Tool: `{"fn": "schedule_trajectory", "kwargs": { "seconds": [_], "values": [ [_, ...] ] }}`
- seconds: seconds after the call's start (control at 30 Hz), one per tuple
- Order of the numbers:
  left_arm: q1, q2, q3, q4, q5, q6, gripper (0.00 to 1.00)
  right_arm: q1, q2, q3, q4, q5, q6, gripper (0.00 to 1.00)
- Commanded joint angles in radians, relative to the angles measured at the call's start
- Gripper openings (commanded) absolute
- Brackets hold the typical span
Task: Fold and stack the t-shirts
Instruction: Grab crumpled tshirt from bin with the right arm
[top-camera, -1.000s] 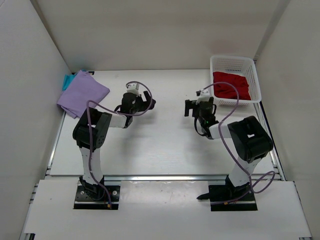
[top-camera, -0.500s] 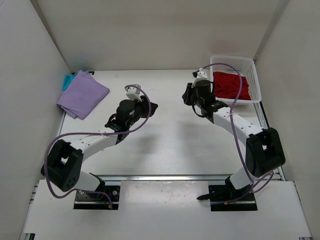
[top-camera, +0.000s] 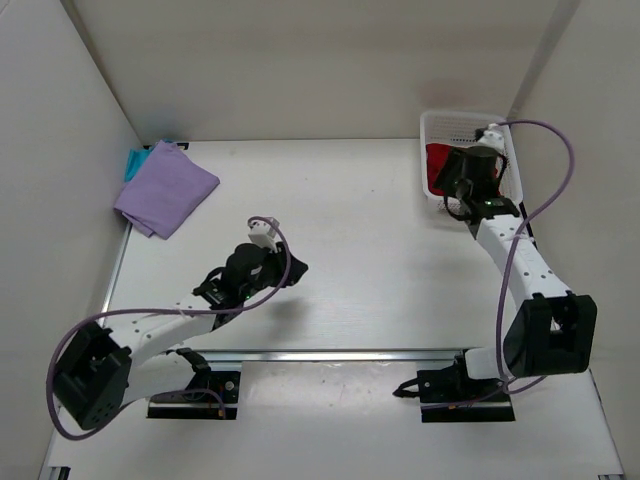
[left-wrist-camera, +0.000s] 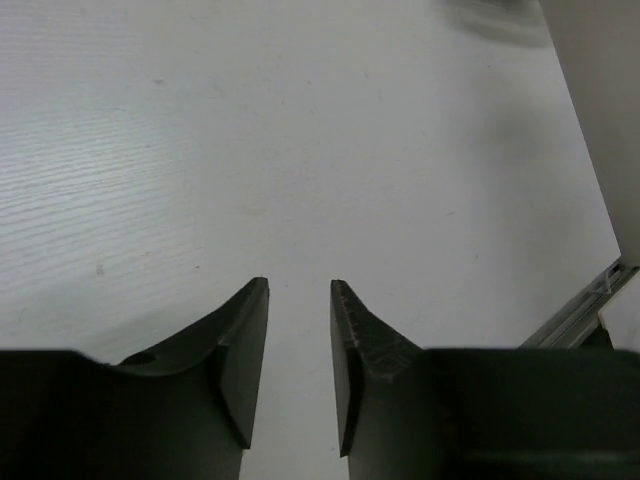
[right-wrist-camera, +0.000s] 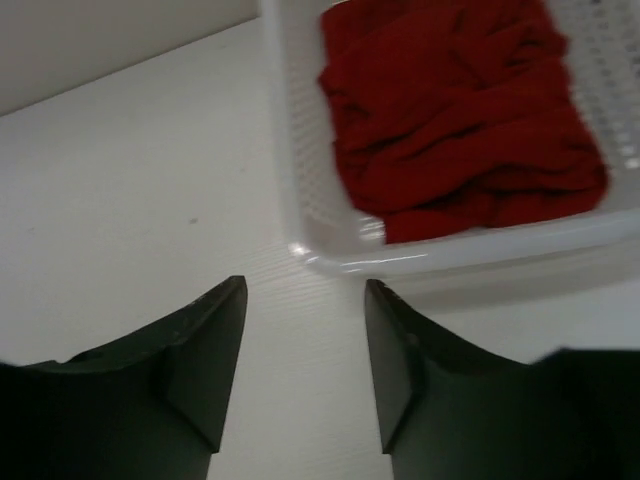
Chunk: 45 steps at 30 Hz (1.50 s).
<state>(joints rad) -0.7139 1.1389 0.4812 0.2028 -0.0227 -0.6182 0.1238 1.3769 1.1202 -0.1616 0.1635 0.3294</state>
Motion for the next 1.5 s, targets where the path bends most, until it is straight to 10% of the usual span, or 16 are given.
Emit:
{"fn": "schedule_trajectory", "kwargs": {
  "seconds": [0.0, 0.8, 0.97, 1.17, 1.47],
  "values": [
    [0.069, -0.079, -0.036, 0.017, 0.061, 0.009, 0.43, -0.122, 0.057, 0.056, 0.022, 0.033, -0.013, 0.51],
    [0.126, -0.083, -0.118, 0.038, 0.105, 0.051, 0.51, -0.210, 0.942, 0.975, -0.352, 0.028, -0.190, 0.58],
    [0.134, -0.097, -0.122, 0.030, 0.090, 0.041, 0.51, -0.208, 0.962, 0.988, -0.371, 0.054, -0.181, 0.54],
    [0.139, -0.108, -0.127, 0.037, 0.070, 0.018, 0.52, -0.214, 0.891, 0.980, -0.360, 0.067, -0.127, 0.00],
    [0.139, -0.059, -0.038, 0.007, 0.107, 0.028, 0.52, -0.205, 0.496, 0.937, -0.314, -0.019, -0.081, 0.00]
  ]
}}
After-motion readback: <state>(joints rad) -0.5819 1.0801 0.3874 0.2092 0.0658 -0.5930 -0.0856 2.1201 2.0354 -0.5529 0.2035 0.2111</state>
